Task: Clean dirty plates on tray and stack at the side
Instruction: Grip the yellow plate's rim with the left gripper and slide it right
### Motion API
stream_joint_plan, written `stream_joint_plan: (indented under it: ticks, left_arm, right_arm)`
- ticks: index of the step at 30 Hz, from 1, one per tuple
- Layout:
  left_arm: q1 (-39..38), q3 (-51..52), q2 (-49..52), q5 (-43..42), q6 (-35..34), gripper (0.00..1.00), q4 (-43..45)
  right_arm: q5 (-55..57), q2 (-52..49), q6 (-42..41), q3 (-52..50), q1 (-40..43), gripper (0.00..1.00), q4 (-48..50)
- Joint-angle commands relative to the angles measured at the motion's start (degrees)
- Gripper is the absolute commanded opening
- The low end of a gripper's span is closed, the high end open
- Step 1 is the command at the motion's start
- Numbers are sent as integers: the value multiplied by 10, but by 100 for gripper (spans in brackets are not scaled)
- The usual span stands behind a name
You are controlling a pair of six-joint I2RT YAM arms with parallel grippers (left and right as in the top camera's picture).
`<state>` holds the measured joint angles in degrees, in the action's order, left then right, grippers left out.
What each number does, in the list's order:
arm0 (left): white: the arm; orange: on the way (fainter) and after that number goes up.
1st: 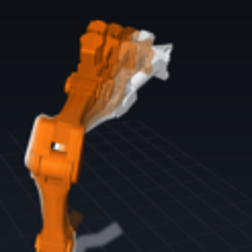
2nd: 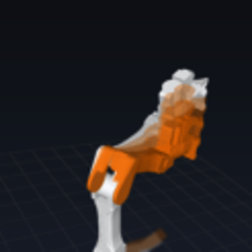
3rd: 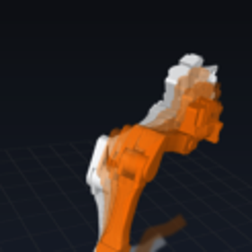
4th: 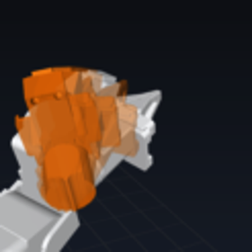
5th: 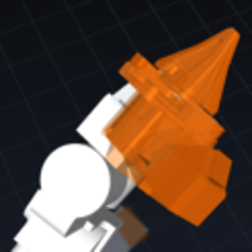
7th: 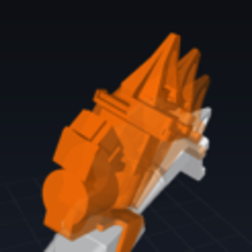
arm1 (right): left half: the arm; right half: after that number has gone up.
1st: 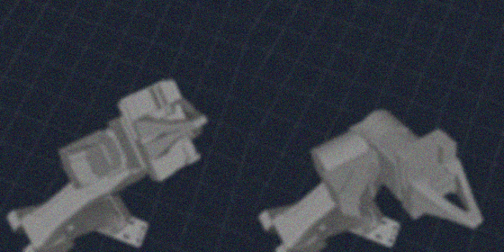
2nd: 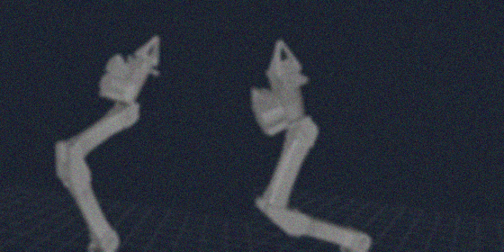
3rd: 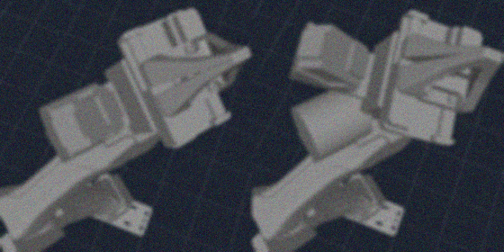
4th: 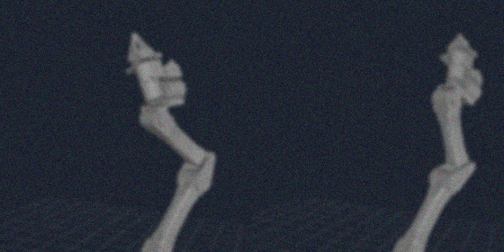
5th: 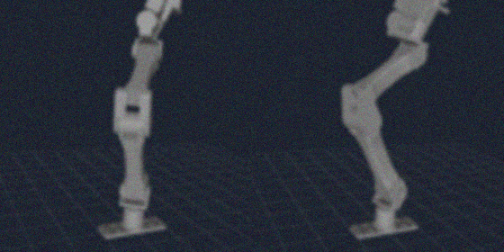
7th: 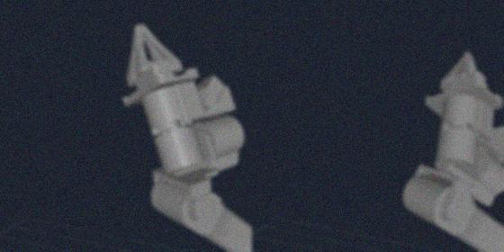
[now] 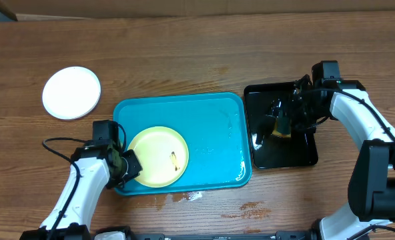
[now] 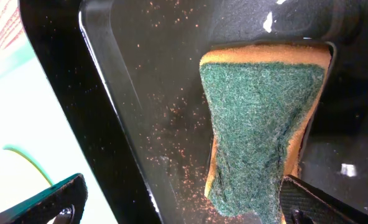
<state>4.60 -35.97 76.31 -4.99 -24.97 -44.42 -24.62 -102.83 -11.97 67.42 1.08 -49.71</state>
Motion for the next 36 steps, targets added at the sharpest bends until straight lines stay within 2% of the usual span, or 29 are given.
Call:
stream_joint_plan:
  ticks: [1,6,13,21,24,26,30,32,33,36]
  left_arm:
    - [3,10,2,-22,-3,19,10]
    - [2,10,2,-39,8,10,36]
    - [-2,10,2,-116,34,9,115]
    - [-60,9,2,-115,33,12,207]
    - [-82,2,5,-105,36,20,226]
    - [-88,-21,7,-85,46,27,203]
    - [-88,-113,9,-34,73,38,89]
    - [-88,-154,9,2,83,39,31]
    - [-88,-169,9,12,80,35,5]
    - [-88,-157,15,12,78,31,-10]
  right_arm:
    - [2,-2,2,0,-3,100,2]
    - [2,-2,2,0,-3,100,2]
    - [2,-2,2,0,-3,100,2]
    - [2,-2,2,0,-3,100,2]
    - [2,-2,2,0,-3,100,2]
    - [2,-2,2,0,-3,100,2]
    - [2,-2,2,0,-3,100,2]
    - [2,-2,2,0,-3,100,2]
    - [2,-2,2,0,-3,100,2]
    - [2,-2,2,0,-3,100,2]
